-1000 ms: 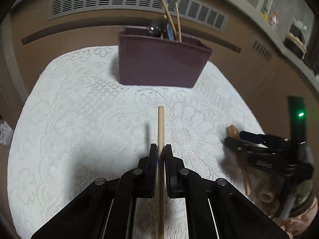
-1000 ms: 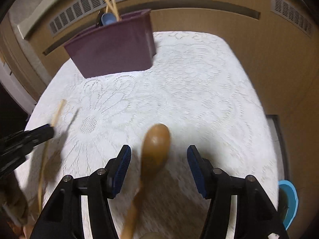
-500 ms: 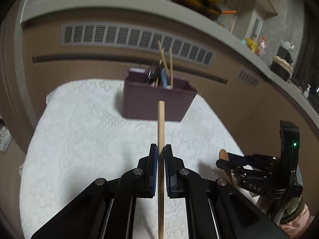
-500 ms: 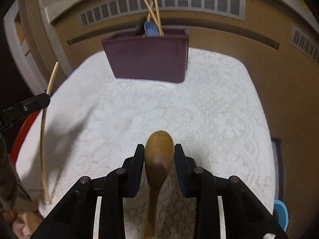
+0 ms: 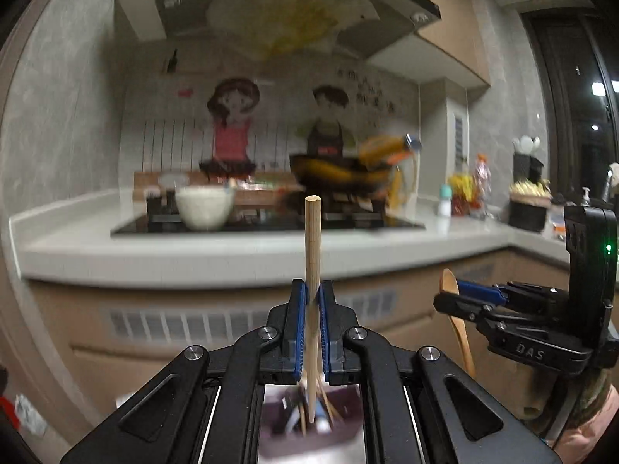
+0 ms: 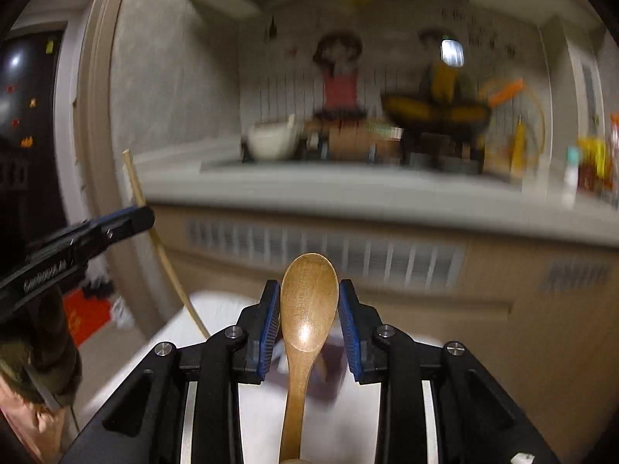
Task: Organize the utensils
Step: 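Carry the wooden spoon and chopstick above the caddy and lower them in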
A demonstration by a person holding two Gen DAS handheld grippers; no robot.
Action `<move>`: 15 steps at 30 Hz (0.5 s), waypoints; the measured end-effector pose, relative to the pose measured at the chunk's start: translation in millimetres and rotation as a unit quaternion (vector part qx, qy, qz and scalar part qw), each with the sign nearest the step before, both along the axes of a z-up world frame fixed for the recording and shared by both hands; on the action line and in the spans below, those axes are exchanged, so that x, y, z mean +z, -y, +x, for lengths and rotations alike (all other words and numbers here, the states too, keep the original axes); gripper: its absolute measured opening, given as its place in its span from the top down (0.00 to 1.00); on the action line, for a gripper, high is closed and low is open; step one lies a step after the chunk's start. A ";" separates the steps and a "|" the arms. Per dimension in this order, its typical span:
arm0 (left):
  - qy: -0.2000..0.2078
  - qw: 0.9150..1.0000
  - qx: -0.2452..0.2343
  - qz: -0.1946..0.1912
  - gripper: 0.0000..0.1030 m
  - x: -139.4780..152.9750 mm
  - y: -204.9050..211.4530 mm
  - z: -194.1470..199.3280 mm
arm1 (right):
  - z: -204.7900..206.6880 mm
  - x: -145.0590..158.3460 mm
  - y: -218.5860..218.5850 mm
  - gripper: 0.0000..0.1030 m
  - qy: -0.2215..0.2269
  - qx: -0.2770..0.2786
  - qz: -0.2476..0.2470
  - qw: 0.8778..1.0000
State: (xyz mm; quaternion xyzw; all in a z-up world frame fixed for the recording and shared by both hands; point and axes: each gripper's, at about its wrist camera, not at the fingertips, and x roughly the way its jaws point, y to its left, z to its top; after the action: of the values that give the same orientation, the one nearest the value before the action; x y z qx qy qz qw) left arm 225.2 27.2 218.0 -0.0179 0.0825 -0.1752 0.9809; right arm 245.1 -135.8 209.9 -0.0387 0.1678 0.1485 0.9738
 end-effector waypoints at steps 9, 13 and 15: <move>-0.034 0.999 0.000 -0.007 0.93 -8.5 -14.0 69.5 | 78.2 -4.9 -11.6 0.72 0.033 -0.011 0.025 0.999; -0.063 0.998 -0.001 -0.005 0.93 -39.4 -15.5 89.4 | 100.4 -41.9 -25.9 0.72 0.024 -0.001 0.019 1.000; -0.082 0.997 0.000 -0.006 0.93 -56.6 -16.5 102.7 | 105.5 -62.5 -33.5 0.72 0.021 0.000 0.008 1.000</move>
State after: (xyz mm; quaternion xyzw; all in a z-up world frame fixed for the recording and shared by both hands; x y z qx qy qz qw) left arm 327.9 43.7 161.4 -0.0383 0.1619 -0.1738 0.9706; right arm 350.5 -102.2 147.5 -0.0338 0.1460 0.1490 0.9774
